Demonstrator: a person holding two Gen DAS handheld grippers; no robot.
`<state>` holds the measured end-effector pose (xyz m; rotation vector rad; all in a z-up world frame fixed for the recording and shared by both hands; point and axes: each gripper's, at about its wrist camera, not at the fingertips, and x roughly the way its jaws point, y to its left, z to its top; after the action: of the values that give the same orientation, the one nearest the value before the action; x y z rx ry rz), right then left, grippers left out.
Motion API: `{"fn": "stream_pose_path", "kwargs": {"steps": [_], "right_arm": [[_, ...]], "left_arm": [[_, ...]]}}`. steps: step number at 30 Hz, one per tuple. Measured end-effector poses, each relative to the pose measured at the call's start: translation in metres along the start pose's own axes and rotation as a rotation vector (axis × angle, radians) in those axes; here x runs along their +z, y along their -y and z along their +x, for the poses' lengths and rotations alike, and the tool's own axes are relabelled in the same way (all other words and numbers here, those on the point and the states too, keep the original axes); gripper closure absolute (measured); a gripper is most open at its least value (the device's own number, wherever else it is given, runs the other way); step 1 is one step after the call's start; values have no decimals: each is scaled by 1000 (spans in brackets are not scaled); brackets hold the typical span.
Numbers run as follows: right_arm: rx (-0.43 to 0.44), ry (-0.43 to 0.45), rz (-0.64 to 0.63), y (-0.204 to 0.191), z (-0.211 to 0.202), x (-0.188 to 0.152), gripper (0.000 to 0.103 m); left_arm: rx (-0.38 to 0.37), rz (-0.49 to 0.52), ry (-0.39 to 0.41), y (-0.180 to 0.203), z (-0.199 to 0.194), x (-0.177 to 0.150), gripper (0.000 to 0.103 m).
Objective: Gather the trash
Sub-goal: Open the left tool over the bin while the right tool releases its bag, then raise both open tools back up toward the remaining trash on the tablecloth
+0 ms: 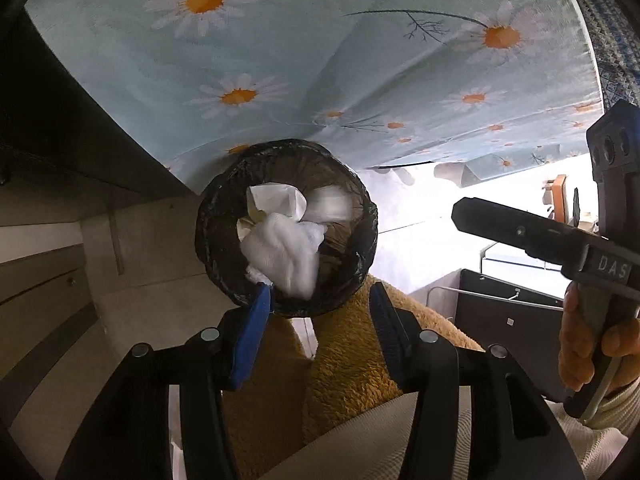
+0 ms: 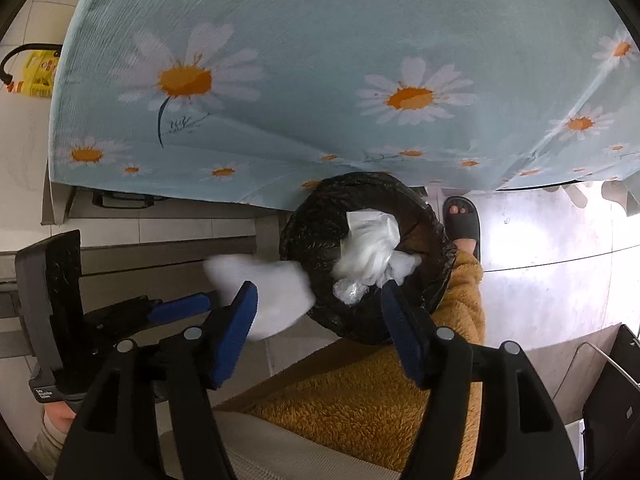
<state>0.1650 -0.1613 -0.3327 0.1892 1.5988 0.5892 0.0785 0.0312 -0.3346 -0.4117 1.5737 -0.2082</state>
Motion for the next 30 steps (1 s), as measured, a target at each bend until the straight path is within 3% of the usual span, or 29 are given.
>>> {"fn": "stream_pose_path", "kwargs": {"steps": [18,30], "right_arm": [[-1,56,-17,-8,-31,8,39],[-14,143,-70,-28,-66,4,39]], "left_arm": [[5,-3,61,5,-23,5,53],[-13,37,187,19,-74,5,53]]}}
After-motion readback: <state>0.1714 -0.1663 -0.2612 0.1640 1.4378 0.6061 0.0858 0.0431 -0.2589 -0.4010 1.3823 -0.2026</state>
